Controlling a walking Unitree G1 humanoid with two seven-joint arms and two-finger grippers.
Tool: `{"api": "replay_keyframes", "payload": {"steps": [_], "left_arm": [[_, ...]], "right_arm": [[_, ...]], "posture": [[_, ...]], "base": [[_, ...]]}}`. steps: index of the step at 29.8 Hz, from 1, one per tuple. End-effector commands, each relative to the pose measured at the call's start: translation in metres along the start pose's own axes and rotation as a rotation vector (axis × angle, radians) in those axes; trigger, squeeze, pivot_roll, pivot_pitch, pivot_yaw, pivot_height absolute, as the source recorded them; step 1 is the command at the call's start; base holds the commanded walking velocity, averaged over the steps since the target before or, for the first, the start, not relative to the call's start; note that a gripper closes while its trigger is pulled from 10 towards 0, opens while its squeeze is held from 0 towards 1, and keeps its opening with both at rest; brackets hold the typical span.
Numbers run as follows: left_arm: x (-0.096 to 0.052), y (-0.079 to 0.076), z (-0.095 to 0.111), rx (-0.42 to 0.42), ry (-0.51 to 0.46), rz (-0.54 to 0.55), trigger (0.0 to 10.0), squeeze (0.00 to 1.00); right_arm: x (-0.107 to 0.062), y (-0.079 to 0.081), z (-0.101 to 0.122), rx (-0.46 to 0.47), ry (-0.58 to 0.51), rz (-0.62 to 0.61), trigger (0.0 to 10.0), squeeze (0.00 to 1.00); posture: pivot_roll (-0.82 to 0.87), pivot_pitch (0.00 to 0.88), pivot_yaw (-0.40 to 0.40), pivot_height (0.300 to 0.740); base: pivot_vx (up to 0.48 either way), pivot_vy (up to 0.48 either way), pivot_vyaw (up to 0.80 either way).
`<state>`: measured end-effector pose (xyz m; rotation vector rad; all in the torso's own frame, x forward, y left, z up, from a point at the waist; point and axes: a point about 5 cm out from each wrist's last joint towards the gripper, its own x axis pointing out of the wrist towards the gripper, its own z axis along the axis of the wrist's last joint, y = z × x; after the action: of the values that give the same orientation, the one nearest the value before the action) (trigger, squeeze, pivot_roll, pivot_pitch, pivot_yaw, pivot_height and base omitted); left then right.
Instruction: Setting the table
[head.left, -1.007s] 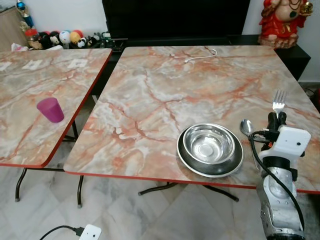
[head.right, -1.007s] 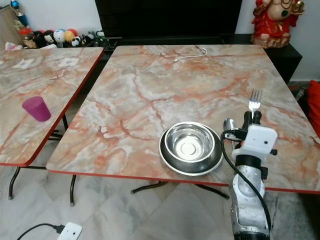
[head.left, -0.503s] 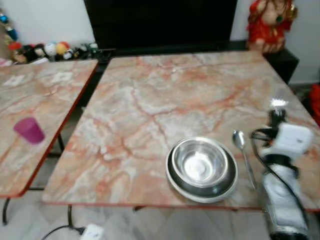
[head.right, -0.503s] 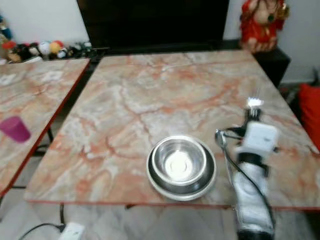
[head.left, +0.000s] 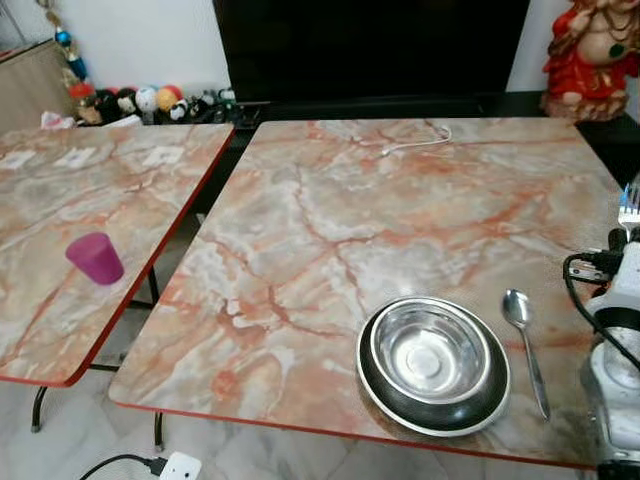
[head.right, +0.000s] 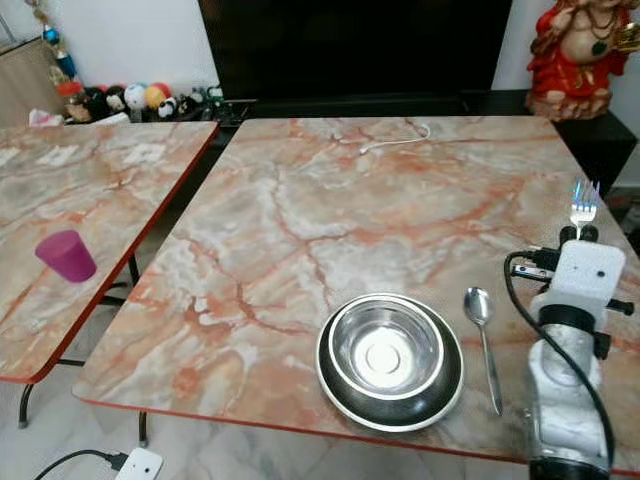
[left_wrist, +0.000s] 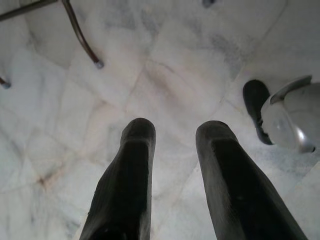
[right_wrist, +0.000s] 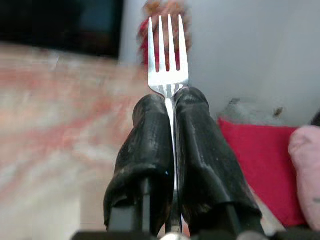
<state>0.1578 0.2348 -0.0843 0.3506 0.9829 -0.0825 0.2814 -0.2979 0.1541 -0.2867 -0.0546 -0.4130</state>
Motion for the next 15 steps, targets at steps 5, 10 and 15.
{"api": "replay_keyframes", "payload": {"steps": [5, 10, 15], "left_arm": [[-0.001, -0.001, -0.004, -0.005, 0.014, -0.003, 10.0, 0.0], [-0.001, 0.0, -0.004, -0.006, 0.018, -0.001, 10.0, 0.0], [-0.001, 0.001, -0.004, -0.008, 0.018, 0.003, 10.0, 0.0]], "right_arm": [[-0.012, 0.016, -0.03, 0.004, 0.189, 0.156, 10.0, 0.0], [-0.02, 0.03, -0.043, 0.093, 0.284, 0.199, 10.0, 0.0], [-0.02, 0.035, -0.046, 0.124, 0.33, 0.234, 10.0, 0.0]], "posture": [[-0.05, 0.0, 0.057, 0.74], [-0.04, 0.0, 0.057, 0.74], [-0.03, 0.007, 0.059, 0.74]], "base": [[0.0, 0.0, 0.0], [0.0, 0.0, 0.0], [0.0, 0.0, 0.0]]}}
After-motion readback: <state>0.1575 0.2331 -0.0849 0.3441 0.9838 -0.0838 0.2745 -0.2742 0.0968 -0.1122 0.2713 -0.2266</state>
